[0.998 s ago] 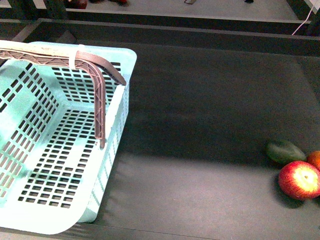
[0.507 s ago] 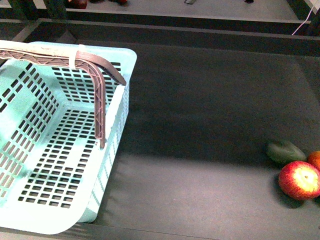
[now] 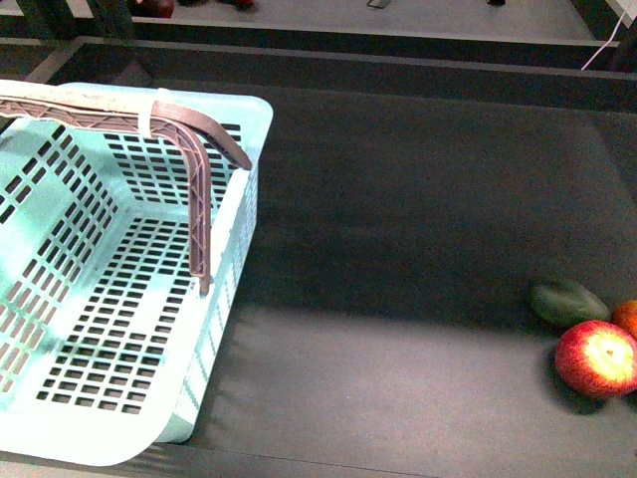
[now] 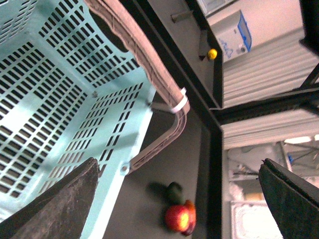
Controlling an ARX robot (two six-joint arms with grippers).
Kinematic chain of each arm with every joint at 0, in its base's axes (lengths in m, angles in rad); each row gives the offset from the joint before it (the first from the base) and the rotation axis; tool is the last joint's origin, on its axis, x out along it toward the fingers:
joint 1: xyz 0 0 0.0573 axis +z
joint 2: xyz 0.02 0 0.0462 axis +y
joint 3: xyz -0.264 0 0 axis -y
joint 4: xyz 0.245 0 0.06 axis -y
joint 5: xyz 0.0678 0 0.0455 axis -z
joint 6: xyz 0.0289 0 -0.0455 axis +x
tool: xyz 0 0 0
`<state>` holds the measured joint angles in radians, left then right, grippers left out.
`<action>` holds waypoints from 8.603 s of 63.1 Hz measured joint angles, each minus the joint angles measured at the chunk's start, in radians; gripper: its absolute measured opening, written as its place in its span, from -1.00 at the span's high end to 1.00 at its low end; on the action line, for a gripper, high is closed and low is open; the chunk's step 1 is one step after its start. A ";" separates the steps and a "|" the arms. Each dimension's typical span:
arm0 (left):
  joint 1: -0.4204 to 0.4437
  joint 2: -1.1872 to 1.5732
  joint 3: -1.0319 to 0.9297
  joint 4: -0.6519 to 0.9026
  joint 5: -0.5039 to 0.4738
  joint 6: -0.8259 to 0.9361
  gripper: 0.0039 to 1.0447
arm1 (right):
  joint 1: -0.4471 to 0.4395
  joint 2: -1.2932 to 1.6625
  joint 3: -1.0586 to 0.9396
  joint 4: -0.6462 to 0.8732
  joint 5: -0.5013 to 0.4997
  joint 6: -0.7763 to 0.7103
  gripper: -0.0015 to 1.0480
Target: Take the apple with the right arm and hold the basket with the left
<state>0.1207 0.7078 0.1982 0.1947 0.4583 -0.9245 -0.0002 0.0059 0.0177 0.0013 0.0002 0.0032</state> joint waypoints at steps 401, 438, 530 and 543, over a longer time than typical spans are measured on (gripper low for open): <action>-0.632 0.742 0.824 -0.150 -0.225 -0.090 0.72 | -0.145 1.967 0.539 0.430 0.034 0.547 -0.52; -0.632 0.742 0.824 -0.150 -0.225 -0.090 0.72 | 0.038 1.183 0.605 0.113 0.159 0.658 -0.52; -0.633 0.747 0.824 -0.150 -0.222 -0.091 0.73 | 0.539 1.257 0.722 0.122 0.357 0.578 -0.83; -0.631 0.750 0.825 -0.150 -0.240 -0.083 0.73 | 0.480 1.080 0.719 0.000 0.473 0.525 -0.83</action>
<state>-0.5098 1.4578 1.0229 0.0452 0.2188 -1.0077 0.4801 1.0863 0.7364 0.0013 0.4732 0.5278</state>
